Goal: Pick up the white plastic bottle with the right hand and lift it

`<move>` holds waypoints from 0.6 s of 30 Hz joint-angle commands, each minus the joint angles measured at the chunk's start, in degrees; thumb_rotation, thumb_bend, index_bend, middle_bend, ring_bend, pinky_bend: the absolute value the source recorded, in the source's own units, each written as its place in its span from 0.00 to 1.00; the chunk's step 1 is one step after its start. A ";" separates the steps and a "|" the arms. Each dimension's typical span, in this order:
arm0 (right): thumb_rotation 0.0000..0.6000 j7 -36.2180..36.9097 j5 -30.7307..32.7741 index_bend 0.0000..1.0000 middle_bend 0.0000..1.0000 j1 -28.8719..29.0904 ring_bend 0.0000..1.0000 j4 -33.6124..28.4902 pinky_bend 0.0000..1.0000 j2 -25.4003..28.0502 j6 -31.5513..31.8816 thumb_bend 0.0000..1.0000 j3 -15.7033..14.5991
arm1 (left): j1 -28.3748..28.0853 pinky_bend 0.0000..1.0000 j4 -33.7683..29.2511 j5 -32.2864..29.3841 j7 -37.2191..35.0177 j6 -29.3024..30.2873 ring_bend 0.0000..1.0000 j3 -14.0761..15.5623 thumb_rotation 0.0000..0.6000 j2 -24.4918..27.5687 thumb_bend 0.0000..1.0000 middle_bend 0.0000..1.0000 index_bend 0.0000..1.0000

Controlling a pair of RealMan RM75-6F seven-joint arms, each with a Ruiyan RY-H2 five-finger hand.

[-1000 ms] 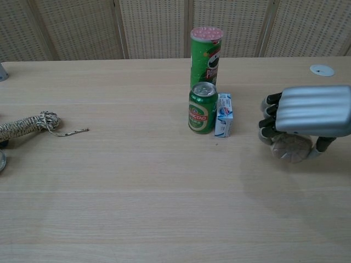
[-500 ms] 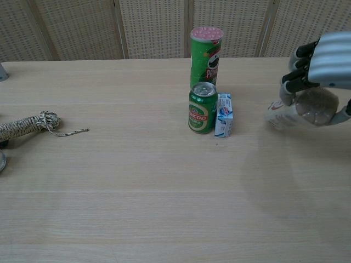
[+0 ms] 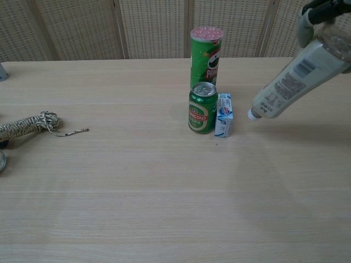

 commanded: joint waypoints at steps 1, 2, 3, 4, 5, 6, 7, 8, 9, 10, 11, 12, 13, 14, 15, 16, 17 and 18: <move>1.00 -1.02 0.17 0.81 0.83 0.61 0.52 -2.83 0.34 2.39 0.08 0.06 1.96 | 0.01 0.00 -0.01 -0.10 -0.21 -0.04 0.00 -0.04 1.00 0.10 0.00 0.00 0.00; 1.00 -1.35 0.37 0.81 0.83 0.89 0.52 -3.90 0.34 3.32 -0.03 0.06 2.78 | 0.01 0.00 -0.01 -0.17 -0.31 -0.07 0.00 -0.06 1.00 0.16 0.00 0.00 0.00; 1.00 -1.60 0.65 0.81 0.83 1.12 0.52 -4.68 0.34 4.02 -0.14 0.06 3.47 | 0.01 0.00 0.01 -0.21 -0.36 -0.09 0.00 -0.07 1.00 0.20 0.00 0.00 0.00; 1.00 -1.80 1.06 0.81 0.83 1.35 0.52 -5.46 0.34 4.74 -0.30 0.06 4.21 | 0.00 0.00 0.01 -0.23 -0.42 -0.11 0.00 -0.08 1.00 0.24 0.00 0.00 0.00; 1.00 -1.83 1.81 0.82 0.83 1.65 0.52 -6.44 0.34 5.64 -0.52 0.06 5.27 | 0.00 0.00 0.01 -0.26 -0.52 -0.14 0.00 -0.09 1.00 0.28 0.00 0.00 0.00; 1.00 -1.73 2.49 0.82 0.83 1.86 0.52 -7.14 0.34 6.29 -0.68 0.06 6.08 | 0.01 0.00 0.01 -0.26 -0.59 -0.14 0.00 -0.09 1.00 0.32 0.00 0.00 0.00; 1.00 -1.60 3.20 0.82 0.83 2.07 0.52 -7.80 0.34 6.89 -0.88 0.06 6.90 | 0.01 0.00 0.00 -0.27 -0.65 -0.15 0.00 -0.10 1.00 0.35 0.00 0.00 0.00; 1.00 -1.60 4.11 0.82 0.83 2.35 0.52 -8.51 0.34 7.67 -1.12 0.06 8.01 | 0.02 0.00 -0.01 -0.27 -0.72 -0.13 0.00 -0.10 1.00 0.39 0.00 0.00 0.00; 1.00 -1.65 4.76 0.82 0.83 2.53 0.52 -8.98 0.34 8.21 -1.26 0.06 8.83 | 0.02 0.00 -0.02 -0.26 -0.75 -0.10 0.00 -0.12 1.00 0.42 0.00 0.00 0.00; 1.00 -1.65 5.42 0.82 0.83 2.69 0.52 -9.45 0.34 8.70 -1.37 0.06 9.63 | 0.03 0.00 -0.02 -0.26 -0.78 -0.09 0.00 -0.12 1.00 0.44 0.00 0.00 0.00; 1.00 -1.62 6.34 0.82 0.83 2.86 0.52 -10.07 0.34 9.32 -1.60 0.06 10.62 | 0.03 0.00 -0.02 -0.25 -0.81 -0.09 0.00 -0.12 1.00 0.46 0.00 0.00 0.00; 1.00 -1.60 7.01 0.82 0.83 2.97 0.52 -10.48 0.34 9.76 -1.82 0.06 11.31 | 0.03 0.00 -0.03 -0.26 -0.84 -0.10 0.00 -0.12 1.00 0.48 0.00 0.00 0.00; 1.00 -1.55 7.64 0.82 0.83 3.06 0.52 -10.85 0.34 10.17 -2.05 0.06 11.94 | 0.03 0.00 -0.04 -0.25 -0.84 -0.12 0.00 -0.11 1.00 0.49 0.00 0.00 0.00; 1.00 -1.46 8.41 0.82 0.83 3.15 0.52 -11.24 0.34 10.62 -2.32 0.06 12.71 | 0.03 0.00 -0.03 -0.24 -0.85 -0.13 0.00 -0.10 1.00 0.50 0.00 0.00 0.00; 1.00 -1.39 8.93 0.82 0.83 3.16 0.52 -11.45 0.34 10.88 -2.51 0.06 13.20 | 0.02 0.00 -0.03 -0.23 -0.84 -0.13 0.00 -0.09 1.00 0.50 0.00 0.00 0.00; 1.00 -1.29 9.40 0.82 0.83 3.14 0.52 -11.63 0.34 11.09 -2.68 0.06 13.63 | 0.02 0.00 -0.02 -0.22 -0.82 -0.14 0.00 -0.08 1.00 0.49 0.00 0.00 0.00; 1.00 -1.18 9.87 0.82 0.83 3.08 0.52 -11.85 0.34 11.33 -2.91 0.06 14.07 | 0.02 0.00 0.01 -0.23 -0.79 -0.17 0.00 -0.08 1.00 0.47 0.00 0.00 0.00; 1.00 -1.15 10.04 0.82 0.83 3.02 0.52 -11.98 0.34 11.48 -3.04 0.06 14.34 | 0.00 0.00 0.04 -0.26 -0.76 -0.20 0.00 -0.08 1.00 0.45 0.00 0.00 0.00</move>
